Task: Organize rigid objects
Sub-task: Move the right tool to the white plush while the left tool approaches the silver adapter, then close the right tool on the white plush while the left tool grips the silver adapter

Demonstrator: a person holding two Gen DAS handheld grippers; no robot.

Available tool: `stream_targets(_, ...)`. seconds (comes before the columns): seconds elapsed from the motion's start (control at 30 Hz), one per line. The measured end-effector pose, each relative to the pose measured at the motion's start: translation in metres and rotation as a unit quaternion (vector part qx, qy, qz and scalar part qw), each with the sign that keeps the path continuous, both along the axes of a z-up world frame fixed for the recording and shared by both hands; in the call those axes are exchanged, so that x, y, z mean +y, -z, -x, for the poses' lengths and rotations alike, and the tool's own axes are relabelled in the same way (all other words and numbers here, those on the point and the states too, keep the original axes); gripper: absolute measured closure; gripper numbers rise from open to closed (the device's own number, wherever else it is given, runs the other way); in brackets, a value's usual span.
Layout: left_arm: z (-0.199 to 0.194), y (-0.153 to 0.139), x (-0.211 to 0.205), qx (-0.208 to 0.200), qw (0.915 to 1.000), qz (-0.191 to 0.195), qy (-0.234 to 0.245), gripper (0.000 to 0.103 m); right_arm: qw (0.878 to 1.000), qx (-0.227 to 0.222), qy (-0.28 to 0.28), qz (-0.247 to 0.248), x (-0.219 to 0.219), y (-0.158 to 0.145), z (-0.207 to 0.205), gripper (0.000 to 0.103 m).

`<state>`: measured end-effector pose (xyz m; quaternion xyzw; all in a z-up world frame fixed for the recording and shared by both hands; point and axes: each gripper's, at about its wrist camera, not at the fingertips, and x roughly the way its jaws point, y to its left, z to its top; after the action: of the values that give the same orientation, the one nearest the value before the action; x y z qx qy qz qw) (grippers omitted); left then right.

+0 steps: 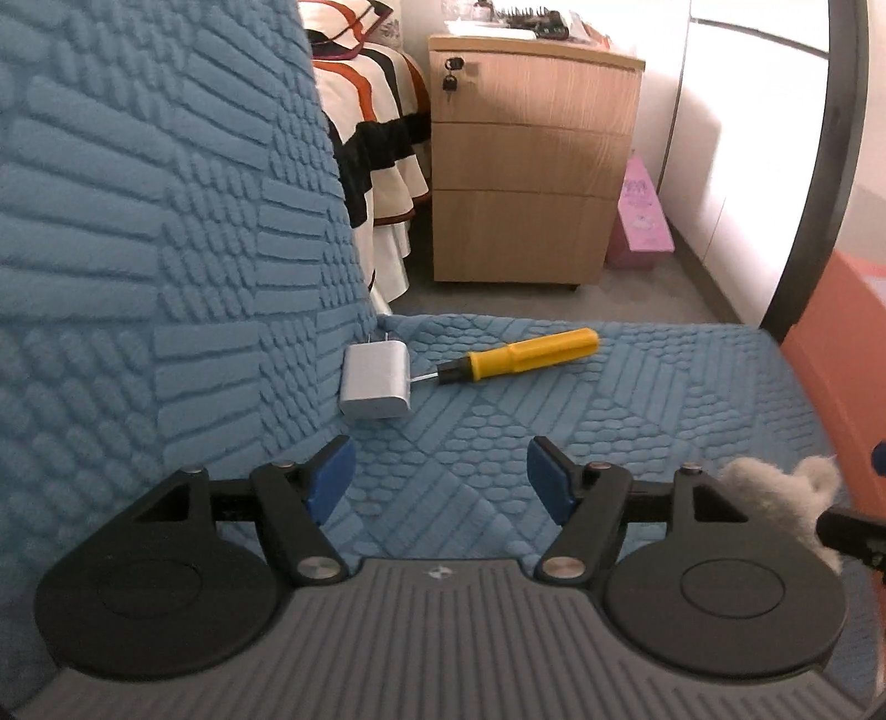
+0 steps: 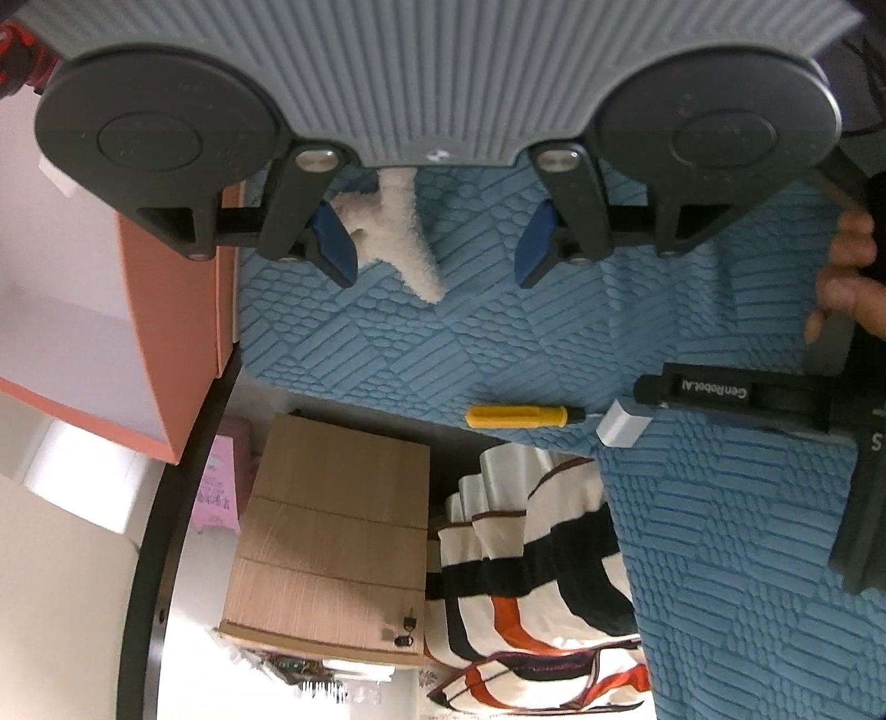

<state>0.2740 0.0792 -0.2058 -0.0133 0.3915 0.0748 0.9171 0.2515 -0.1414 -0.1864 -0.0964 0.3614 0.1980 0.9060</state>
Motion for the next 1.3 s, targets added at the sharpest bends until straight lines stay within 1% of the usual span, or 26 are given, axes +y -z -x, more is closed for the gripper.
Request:
stream_targets(0.07,-0.007,0.004,-0.003,0.009,0.9997,-0.024,-0.001,0.029,1.0,0.005,0.004,0.003,0.0,0.004,-0.007,0.038)
stream_targets(0.13,-0.012,0.009,-0.006,0.016,0.9989,-0.044,0.008,0.029,1.0,0.009,0.005,0.005,0.0,0.007,-0.012,0.037)
stream_targets(0.2,-0.019,0.013,-0.01,0.022,0.9975,-0.065,0.015,0.029,1.0,0.01,0.005,0.008,0.001,0.01,-0.017,0.031)
stream_targets(0.33,-0.031,0.023,-0.018,0.028,0.9926,-0.115,0.027,0.029,1.0,0.015,0.003,0.016,0.003,0.018,-0.027,0.031)
stream_targets(0.47,-0.042,0.032,-0.021,0.027,0.9884,-0.147,0.025,0.029,0.999,0.024,0.0,0.025,0.007,0.028,-0.036,0.031)
stream_targets(0.57,-0.051,0.041,-0.024,0.034,0.985,-0.166,0.032,0.03,0.999,0.035,0.006,0.033,0.009,0.034,-0.043,0.031)
stream_targets(0.63,-0.058,0.047,-0.025,0.038,0.9831,-0.176,0.035,0.03,0.999,0.036,0.009,0.035,0.009,0.036,-0.046,0.031)
stream_targets(0.73,-0.065,0.053,-0.029,0.036,0.9776,-0.203,0.04,0.03,0.999,0.033,0.012,0.04,0.01,0.038,-0.051,0.031)
stream_targets(0.77,-0.067,0.054,-0.029,0.037,0.9768,-0.207,0.041,0.03,0.998,0.029,0.01,0.047,0.011,0.039,-0.051,0.031)
stream_targets(0.83,-0.072,0.057,-0.025,0.043,0.9781,-0.2,0.037,0.03,0.998,0.024,0.006,0.059,0.012,0.04,-0.053,0.031)
stream_targets(0.93,-0.08,0.061,-0.021,0.049,0.977,-0.205,0.032,0.03,0.998,0.035,0.006,0.061,0.012,0.044,-0.057,0.031)
stream_targets(1.0,-0.083,0.065,-0.018,0.056,0.978,-0.198,0.035,0.03,0.997,0.042,0.007,0.061,0.011,0.046,-0.059,0.031)
stream_targets(1.1,-0.087,0.07,-0.017,0.044,0.9733,-0.223,0.032,0.03,0.996,0.052,0.003,0.067,0.012,0.052,-0.06,0.031)
stream_targets(1.17,-0.089,0.07,-0.012,0.042,0.9749,-0.217,0.024,0.031,0.996,0.059,0.004,0.069,0.011,0.054,-0.061,0.032)
stream_targets(1.23,-0.09,0.07,-0.007,0.044,0.9771,-0.207,0.017,0.033,0.996,0.066,0.009,0.065,0.009,0.055,-0.061,0.037)
stream_targets(1.3,-0.091,0.068,-0.002,0.046,0.9809,-0.189,0.011,0.039,0.995,0.076,0.015,0.059,0.007,0.056,-0.063,0.043)
